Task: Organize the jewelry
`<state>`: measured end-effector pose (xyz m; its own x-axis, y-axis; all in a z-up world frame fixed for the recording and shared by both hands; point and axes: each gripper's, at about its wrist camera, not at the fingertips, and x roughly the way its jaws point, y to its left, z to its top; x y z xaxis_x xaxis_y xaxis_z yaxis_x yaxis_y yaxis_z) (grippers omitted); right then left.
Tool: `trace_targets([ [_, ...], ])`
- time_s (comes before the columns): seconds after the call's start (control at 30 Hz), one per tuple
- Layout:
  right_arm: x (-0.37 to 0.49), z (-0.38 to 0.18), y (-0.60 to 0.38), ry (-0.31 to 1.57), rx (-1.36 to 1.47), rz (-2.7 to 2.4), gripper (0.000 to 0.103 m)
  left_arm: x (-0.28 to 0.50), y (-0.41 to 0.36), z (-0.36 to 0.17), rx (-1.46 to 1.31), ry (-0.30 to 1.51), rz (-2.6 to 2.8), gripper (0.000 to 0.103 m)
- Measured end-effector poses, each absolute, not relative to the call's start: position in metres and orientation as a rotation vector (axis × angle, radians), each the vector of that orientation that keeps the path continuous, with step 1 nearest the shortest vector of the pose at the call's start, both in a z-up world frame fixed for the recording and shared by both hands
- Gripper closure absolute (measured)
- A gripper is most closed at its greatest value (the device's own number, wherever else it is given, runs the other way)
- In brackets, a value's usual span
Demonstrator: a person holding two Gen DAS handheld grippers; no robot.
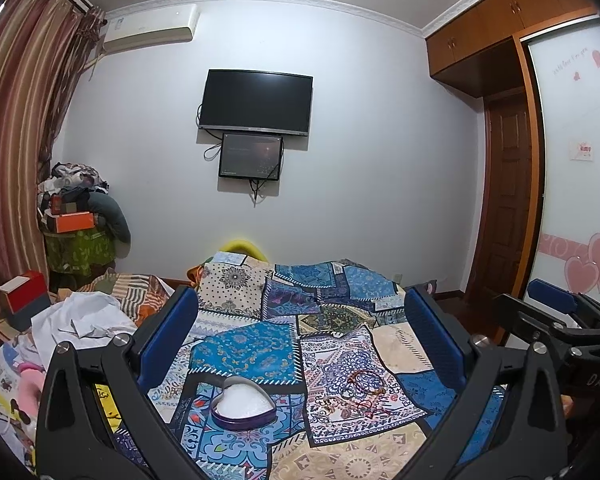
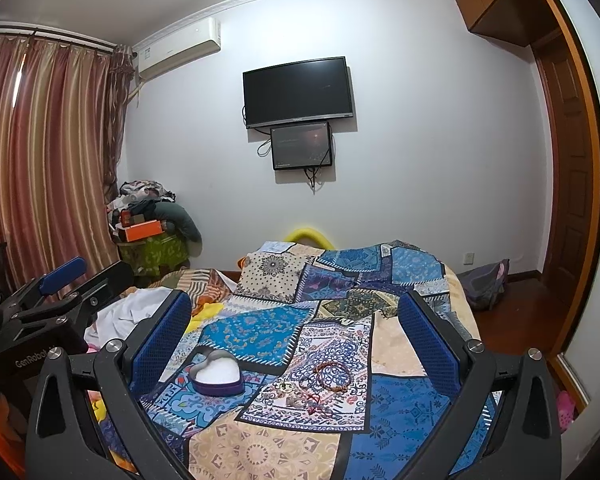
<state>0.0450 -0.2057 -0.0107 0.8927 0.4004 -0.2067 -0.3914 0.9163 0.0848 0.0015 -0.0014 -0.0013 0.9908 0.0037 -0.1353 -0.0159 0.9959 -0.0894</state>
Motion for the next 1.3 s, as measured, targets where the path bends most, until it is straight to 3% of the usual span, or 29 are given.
trace_targets([
  [1.3,0.0494,-0.0178,-0.2098,0.250,0.067,0.410,0.001,0.0030,0.0005,-0.0002,-0.097,0.155,-0.009,0.000],
])
